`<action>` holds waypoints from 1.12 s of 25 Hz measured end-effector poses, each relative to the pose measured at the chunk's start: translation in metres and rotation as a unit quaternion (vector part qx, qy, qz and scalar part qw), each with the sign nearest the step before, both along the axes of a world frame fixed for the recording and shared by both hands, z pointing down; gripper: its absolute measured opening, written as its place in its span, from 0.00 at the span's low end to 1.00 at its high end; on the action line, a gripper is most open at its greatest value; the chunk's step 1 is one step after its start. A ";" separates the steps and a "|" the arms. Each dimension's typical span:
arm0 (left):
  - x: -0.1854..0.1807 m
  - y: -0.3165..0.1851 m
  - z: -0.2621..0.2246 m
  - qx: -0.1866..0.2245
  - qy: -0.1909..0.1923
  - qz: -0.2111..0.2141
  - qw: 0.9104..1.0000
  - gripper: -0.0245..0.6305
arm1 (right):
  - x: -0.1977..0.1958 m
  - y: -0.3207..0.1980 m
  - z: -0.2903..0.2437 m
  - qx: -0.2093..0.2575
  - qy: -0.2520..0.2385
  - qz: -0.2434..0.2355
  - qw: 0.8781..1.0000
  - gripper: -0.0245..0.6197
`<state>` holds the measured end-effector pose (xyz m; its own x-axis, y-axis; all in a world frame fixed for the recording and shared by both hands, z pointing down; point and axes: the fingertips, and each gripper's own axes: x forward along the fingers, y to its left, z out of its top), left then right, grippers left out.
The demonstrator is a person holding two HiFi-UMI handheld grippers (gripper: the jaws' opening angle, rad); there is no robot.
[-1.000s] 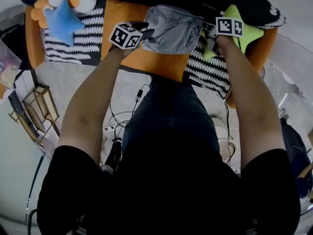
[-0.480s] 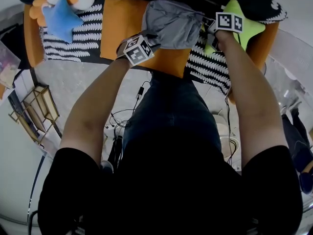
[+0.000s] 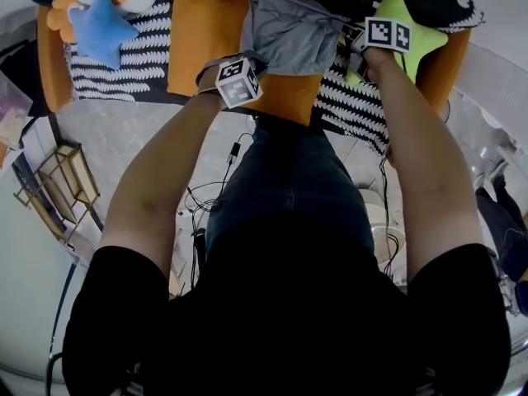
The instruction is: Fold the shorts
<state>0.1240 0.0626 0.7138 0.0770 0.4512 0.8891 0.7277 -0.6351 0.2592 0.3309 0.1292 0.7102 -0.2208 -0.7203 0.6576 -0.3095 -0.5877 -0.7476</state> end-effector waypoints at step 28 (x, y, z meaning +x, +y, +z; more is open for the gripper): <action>0.090 -0.147 0.006 -0.208 -0.069 -0.525 0.823 0.07 | 0.007 -0.002 0.010 -0.005 0.011 -0.008 1.000 0.09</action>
